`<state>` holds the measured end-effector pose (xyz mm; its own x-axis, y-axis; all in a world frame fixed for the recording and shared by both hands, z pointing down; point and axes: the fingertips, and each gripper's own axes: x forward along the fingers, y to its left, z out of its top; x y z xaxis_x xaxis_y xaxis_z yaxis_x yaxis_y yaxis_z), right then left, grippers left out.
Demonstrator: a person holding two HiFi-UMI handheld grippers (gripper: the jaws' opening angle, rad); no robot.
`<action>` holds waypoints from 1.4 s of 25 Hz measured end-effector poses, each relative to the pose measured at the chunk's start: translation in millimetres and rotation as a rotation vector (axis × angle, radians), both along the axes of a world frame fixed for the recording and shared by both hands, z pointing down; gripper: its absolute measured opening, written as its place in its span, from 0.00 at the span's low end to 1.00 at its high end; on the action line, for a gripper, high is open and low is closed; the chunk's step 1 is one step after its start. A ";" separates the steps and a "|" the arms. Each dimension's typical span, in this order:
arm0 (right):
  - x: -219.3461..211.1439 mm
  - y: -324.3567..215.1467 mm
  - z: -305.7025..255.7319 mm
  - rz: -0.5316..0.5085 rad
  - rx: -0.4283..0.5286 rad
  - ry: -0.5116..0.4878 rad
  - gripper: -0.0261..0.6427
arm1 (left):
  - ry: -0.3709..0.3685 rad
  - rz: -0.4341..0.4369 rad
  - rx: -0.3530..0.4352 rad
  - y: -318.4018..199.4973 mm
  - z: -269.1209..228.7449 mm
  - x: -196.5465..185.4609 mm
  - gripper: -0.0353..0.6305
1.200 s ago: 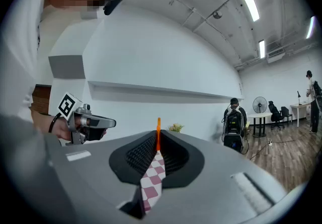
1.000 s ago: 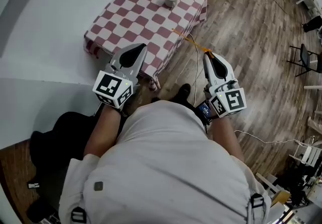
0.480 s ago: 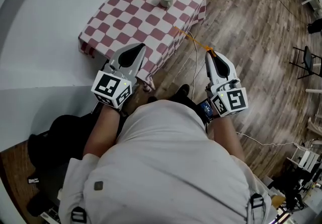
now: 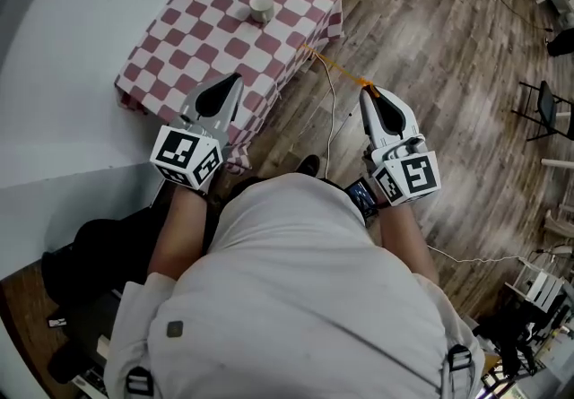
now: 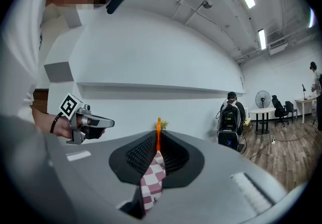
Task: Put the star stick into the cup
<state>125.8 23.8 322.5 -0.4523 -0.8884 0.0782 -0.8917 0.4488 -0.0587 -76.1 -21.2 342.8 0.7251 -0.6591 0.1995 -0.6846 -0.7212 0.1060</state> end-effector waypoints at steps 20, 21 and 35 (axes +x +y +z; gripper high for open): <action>55.0 -55.6 11.8 -0.003 -0.032 -0.056 0.08 | 0.007 -0.014 0.006 -54.1 3.2 56.5 0.06; 52.9 -60.2 11.7 -0.005 -0.030 -0.052 0.08 | 0.009 -0.013 0.010 -56.7 2.6 55.4 0.06; -15.6 -135.0 -5.2 -0.016 -0.029 -0.060 0.08 | 0.036 0.002 0.025 -118.3 -6.0 -7.8 0.06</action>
<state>110.2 -111.2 317.3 -0.4711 -0.8787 0.0764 -0.8789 0.4604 -0.1249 -83.9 -139.5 336.8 0.7327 -0.6624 0.1565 -0.6795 -0.7251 0.1120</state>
